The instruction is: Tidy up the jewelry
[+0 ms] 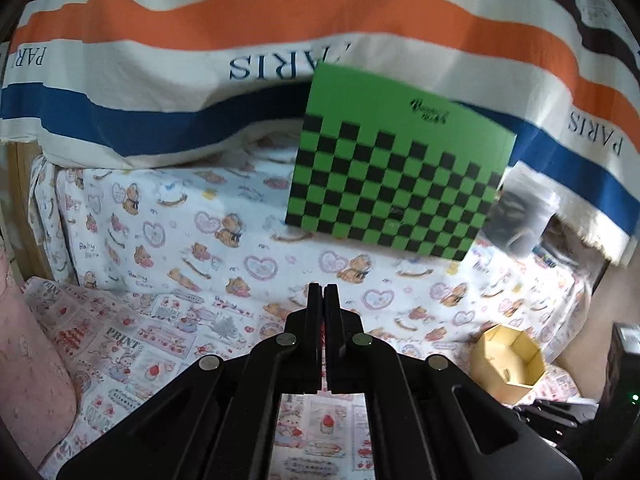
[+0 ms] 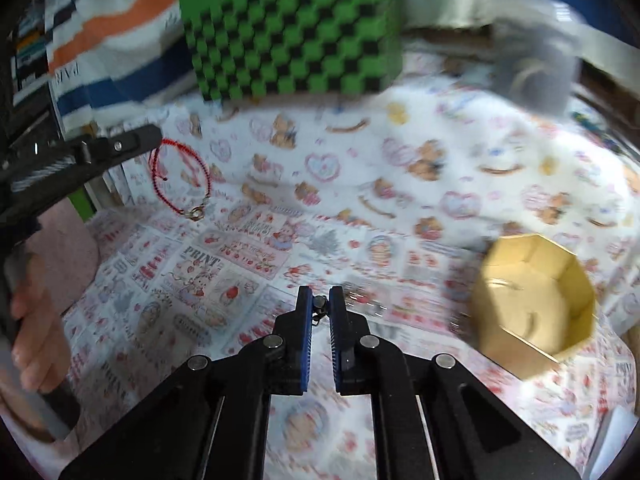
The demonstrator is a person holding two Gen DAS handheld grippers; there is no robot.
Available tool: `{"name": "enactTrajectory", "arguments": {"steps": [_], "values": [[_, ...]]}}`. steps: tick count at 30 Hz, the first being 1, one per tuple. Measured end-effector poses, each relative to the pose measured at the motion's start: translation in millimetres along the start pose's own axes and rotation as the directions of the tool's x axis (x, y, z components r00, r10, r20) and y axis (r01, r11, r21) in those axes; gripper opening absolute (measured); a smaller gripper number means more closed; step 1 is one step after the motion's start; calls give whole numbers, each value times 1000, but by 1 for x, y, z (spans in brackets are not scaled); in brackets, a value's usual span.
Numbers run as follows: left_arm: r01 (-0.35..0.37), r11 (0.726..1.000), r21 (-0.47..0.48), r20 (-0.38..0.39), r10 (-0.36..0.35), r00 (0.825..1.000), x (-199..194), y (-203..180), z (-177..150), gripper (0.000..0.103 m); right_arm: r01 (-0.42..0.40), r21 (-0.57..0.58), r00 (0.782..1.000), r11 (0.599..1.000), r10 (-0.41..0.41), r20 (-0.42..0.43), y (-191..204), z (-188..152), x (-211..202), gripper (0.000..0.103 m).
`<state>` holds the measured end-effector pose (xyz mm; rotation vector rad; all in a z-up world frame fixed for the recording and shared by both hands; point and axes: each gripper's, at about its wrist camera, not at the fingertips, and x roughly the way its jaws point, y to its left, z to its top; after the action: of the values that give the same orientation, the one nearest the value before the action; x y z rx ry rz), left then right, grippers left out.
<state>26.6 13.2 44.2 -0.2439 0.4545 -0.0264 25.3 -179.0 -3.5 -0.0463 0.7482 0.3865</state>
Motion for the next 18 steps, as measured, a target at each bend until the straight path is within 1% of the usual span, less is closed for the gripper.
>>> {"name": "enactTrajectory", "arguments": {"steps": [2,4,7,10,12,13,15,17,18], "values": [[23,1000,2,8,-23,1000,-4,-2,1,0,-4,-14,1000,1000,4,19,-2,-4,-11,9],[29,999,16,19,-29,999,-8,-7,1,0,-2,-20,999,1000,3,50,-6,-8,-23,9],[41,998,42,27,-42,999,-12,-15,0,0,-29,18,996,999,27,89,-15,-10,-33,9],[60,996,71,29,-62,998,-14,-25,-3,0,-26,29,994,999,23,106,-21,-9,-40,9],[75,992,97,50,-80,996,-17,-31,-6,0,-19,54,992,998,12,125,-31,-12,-49,9],[79,990,117,63,-86,994,-19,-35,-8,0,-29,71,991,997,19,134,-38,-13,-55,9],[76,985,153,87,-90,992,-25,-43,-10,0,-34,80,987,996,22,157,-45,-12,-64,9],[82,981,178,106,-102,989,-30,-50,-13,0,-25,107,983,994,5,183,-55,-9,-71,9],[74,980,186,123,-98,988,-32,-53,-15,0,-36,126,982,991,12,189,-61,-7,-73,9]]}}
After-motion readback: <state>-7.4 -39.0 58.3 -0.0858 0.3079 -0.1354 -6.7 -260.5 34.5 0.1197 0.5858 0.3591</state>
